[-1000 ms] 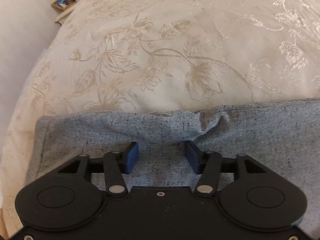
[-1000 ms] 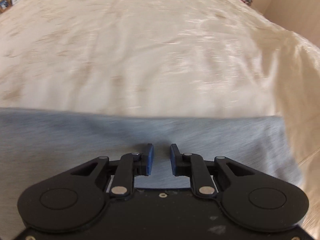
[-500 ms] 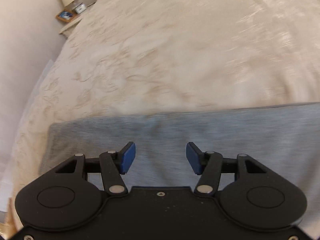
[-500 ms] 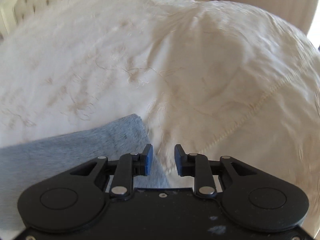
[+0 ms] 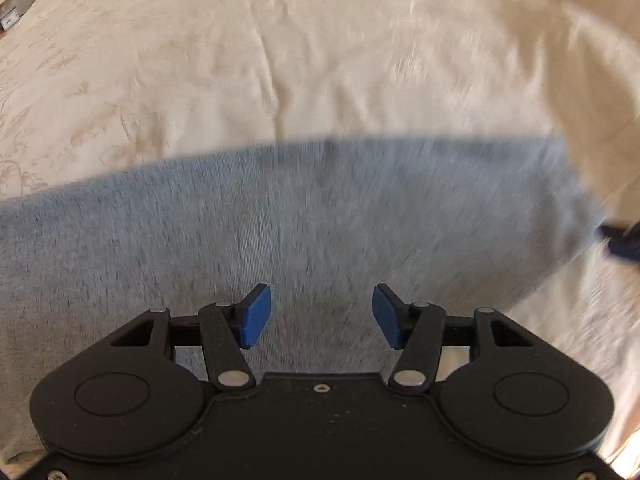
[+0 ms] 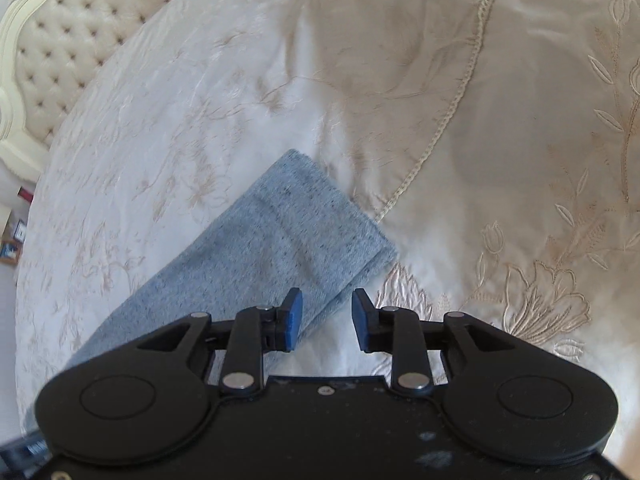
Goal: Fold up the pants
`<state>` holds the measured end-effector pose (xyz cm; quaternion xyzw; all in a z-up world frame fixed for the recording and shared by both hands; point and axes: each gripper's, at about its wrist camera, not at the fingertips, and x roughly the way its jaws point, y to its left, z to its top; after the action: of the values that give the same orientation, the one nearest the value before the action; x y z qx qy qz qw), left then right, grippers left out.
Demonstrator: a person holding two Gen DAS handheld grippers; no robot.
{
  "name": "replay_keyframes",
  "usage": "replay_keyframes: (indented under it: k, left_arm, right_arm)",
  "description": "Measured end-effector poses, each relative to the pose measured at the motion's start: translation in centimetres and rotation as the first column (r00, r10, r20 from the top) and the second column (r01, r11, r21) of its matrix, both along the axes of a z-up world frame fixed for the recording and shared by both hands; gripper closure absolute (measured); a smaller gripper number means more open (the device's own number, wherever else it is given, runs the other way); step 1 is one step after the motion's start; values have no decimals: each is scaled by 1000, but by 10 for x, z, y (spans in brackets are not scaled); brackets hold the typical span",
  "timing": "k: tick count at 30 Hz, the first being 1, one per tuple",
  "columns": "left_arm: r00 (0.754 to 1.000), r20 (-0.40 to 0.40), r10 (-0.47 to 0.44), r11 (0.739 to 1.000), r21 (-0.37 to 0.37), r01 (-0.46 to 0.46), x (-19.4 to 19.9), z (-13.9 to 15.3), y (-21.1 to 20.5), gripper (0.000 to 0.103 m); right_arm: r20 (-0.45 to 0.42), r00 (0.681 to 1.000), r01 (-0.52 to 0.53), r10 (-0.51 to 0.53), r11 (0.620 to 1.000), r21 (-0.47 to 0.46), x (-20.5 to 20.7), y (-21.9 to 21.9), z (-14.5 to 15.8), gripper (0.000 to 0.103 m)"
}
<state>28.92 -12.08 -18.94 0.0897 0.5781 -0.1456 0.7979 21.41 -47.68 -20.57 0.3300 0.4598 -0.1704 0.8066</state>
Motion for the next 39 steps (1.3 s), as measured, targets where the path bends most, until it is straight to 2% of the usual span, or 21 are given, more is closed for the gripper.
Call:
replay_keyframes:
  k: [1, 2, 6, 14, 19, 24, 26, 29, 34, 39]
  left_arm:
    - [998, -57, 11, 996, 85, -6, 1, -16, -7, 39]
    - [997, -66, 27, 993, 113, -19, 1, -25, -9, 38]
    - [997, -46, 65, 993, 106, -59, 2, -26, -9, 37]
    - [996, -59, 72, 994, 87, -67, 9, -28, -2, 37]
    - [996, -57, 71, 994, 84, -66, 8, -26, -8, 37]
    - [993, -87, 78, 997, 17, -76, 14, -2, 2, 46]
    - [995, -64, 78, 997, -10, -79, 19, 14, 5, 46]
    - [997, -23, 78, 997, -8, -78, 29, 27, 3, 46]
    - [994, -37, 107, 994, -23, -107, 45, 28, 0, 46]
    - [995, -37, 91, 995, -25, -92, 47, 25, -9, 46]
  right_arm:
    - [-10, 1000, 11, -11, 1000, 8, 1, -4, -2, 70]
    - [-22, 1000, 17, -17, 1000, 16, 5, -7, -5, 70]
    - [-75, 996, 52, -48, 997, 59, 10, -18, -17, 69]
    - [-44, 996, 76, -72, 991, 109, 14, -25, -27, 67]
    - [-61, 989, 141, -134, 979, 149, 28, -33, -46, 65]
    - [-43, 980, 199, -194, 960, 195, 32, -43, -55, 66]
    - [-42, 977, 214, -210, 954, 210, 29, -47, -56, 67]
    - [-40, 979, 203, -199, 958, 201, 23, -45, -51, 67]
    - [-41, 992, 128, -123, 980, 150, 4, -32, -41, 66]
    - [-9, 999, 34, -33, 997, 74, 18, -29, -45, 64]
